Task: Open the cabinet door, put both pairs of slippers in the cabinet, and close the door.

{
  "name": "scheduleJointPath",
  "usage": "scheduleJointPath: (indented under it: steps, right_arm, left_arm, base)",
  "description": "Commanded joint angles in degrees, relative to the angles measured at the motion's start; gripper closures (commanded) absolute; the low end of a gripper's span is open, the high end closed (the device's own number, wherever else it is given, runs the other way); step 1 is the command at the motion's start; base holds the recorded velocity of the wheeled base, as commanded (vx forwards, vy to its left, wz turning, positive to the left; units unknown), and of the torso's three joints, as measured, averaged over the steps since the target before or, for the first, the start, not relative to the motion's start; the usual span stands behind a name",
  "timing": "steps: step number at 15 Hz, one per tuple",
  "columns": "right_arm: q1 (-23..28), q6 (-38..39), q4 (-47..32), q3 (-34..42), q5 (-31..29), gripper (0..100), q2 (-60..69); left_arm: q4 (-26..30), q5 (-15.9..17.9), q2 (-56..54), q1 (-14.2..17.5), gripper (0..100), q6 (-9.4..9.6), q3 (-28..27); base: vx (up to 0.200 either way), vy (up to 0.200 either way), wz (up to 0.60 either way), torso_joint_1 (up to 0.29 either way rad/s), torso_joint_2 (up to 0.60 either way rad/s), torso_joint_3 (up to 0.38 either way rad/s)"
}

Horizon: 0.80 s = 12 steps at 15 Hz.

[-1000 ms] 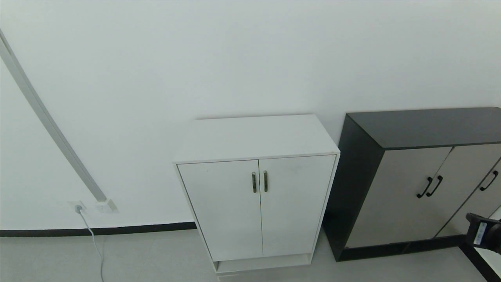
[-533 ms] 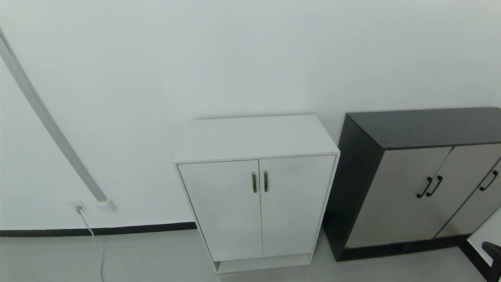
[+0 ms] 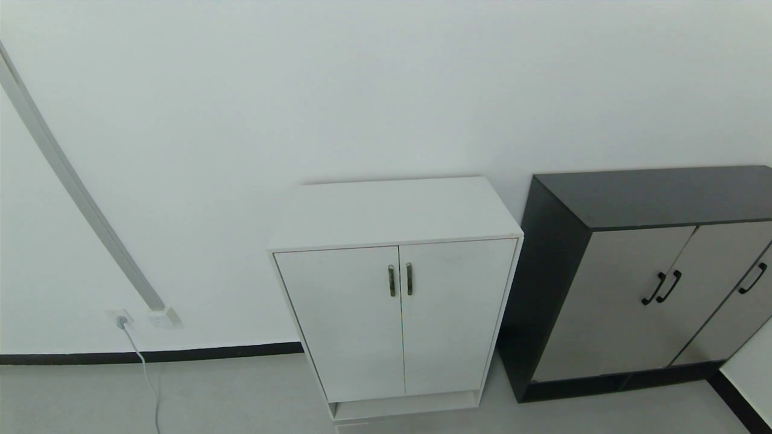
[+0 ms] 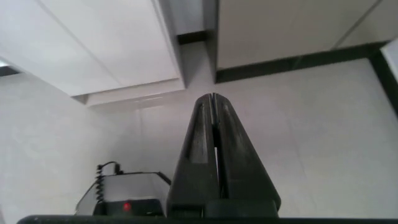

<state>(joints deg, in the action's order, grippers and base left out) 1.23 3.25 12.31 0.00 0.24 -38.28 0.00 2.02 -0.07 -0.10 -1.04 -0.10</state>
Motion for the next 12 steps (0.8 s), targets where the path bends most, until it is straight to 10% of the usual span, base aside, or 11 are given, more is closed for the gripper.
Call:
scheduleJointPath:
  steps: [1,12]
  right_arm:
    - [-1.06,-0.53,-5.28,0.0,1.43,100,7.87]
    - [-4.04,-4.22,-12.31,-0.09,-2.27,100,13.23]
  left_arm:
    - [0.0,0.0,0.07,0.01,100,-0.02,0.01]
    - [0.0,0.09,0.07,0.01,100,0.07,0.01]
  base:
    - [0.0,0.0,0.0,0.0,0.0,0.0]
    - [0.0,0.0,0.0,0.0,0.0,0.0]
